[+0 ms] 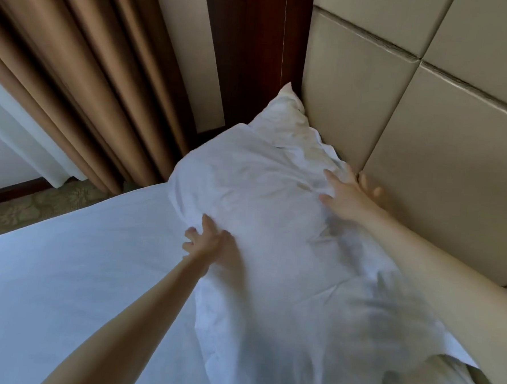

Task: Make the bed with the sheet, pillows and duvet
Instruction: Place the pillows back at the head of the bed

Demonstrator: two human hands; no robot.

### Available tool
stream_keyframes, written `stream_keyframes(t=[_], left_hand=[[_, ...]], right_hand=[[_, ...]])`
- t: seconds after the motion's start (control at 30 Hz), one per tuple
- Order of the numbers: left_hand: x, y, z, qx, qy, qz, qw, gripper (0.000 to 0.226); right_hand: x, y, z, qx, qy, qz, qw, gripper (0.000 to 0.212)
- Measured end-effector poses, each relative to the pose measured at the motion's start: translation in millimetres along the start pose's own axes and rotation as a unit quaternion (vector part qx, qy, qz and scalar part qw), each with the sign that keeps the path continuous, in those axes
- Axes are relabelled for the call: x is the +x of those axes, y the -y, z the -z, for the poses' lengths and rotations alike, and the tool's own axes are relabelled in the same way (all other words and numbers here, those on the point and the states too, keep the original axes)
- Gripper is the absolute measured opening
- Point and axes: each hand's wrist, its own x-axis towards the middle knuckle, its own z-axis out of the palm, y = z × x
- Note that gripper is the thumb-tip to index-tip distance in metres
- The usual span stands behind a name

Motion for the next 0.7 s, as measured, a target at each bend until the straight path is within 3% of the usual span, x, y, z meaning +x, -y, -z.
stream_keyframes(t=[0.13, 0.27, 0.33, 0.43, 0.5, 0.6, 0.7], left_hand=[[-3.2, 3.9, -11.7, -0.081, -0.015, -0.007, 0.997, 0.06], [-8.0, 18.0, -23.7, -0.114, 0.009, -0.006, 0.993, 0.067], [-13.9, 25.7, -26.4, -0.113, -0.002, -0.032, 0.993, 0.063], [-23.3, 29.1, -13.3, -0.105, -0.123, -0.082, 0.983, 0.033], [-32.4, 28.3, 4.6, -0.13, -0.164, -0.095, 0.973, 0.033], [-57.8, 17.0, 33.4, -0.213, -0.133, -0.137, 0.958, 0.032], [-93.5, -4.8, 64.3, -0.221, -0.113, -0.212, 0.945, 0.03]], right_hand=[[-3.1, 0.1, -20.6, -0.018, 0.033, -0.005, 0.999, 0.055], [-15.9, -9.8, -36.1, 0.043, 0.039, -0.043, 0.997, 0.054], [-24.5, -15.2, -38.0, 0.057, -0.017, -0.025, 0.998, 0.045], [-38.0, -13.4, -30.4, 0.106, -0.161, 0.037, 0.981, 0.029], [-50.3, -6.5, -18.6, 0.149, -0.215, 0.059, 0.963, 0.025], [-72.5, 10.0, 1.5, 0.199, -0.243, 0.08, 0.946, 0.022], [-100.4, 30.5, 25.7, 0.255, -0.243, 0.078, 0.933, 0.022]])
